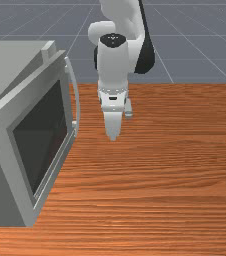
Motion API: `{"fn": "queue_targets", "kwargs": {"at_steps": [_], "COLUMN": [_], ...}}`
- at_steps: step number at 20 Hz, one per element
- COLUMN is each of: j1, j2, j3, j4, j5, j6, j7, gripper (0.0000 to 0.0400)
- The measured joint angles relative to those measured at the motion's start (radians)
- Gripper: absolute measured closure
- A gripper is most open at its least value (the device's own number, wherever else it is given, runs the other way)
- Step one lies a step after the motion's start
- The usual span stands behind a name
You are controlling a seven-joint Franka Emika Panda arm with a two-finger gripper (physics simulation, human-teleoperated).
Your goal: Open the microwave
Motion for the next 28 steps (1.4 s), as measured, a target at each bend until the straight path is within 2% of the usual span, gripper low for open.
{"fn": "queue_targets", "kwargs": {"at_steps": [4, 5, 6, 7, 9, 11, 14, 18, 22, 25, 28], "j1": [0.004, 0.018, 0.021, 0.018, 0.010, 0.004, 0.002, 0.005, 0.003, -0.024, -0.054], "j2": [-0.011, -0.122, -0.247, -0.330, -0.391, -0.390, -0.383, -0.404, -0.520, -0.629, -0.661], "j3": [-0.007, -0.034, -0.056, -0.070, -0.080, -0.084, -0.085, -0.082, -0.087, -0.108, -0.126], "j4": [-0.001, -0.089, -0.109, -0.105, -0.090, -0.072, -0.064, -0.065, -0.066, -0.064, -0.060], "j5": [0.005, -0.029, -0.043, -0.051, -0.052, -0.037, -0.024, -0.022, -0.036, -0.067, -0.113], "j6": [-0.014, -0.144, -0.259, -0.336, -0.431, -0.491, -0.523, -0.540, -0.589, -0.599, -0.585], "j7": [0.040, 0.264, 0.482, 0.705, 1.163, 1.432, 1.548, 1.571, 1.543, 1.556, 1.565], "gripper": [0.0000, 0.0154, 0.0249, 0.0307, 0.0365, 0.0387, 0.0397, 0.0400, 0.0400, 0.0400, 0.0400]}}
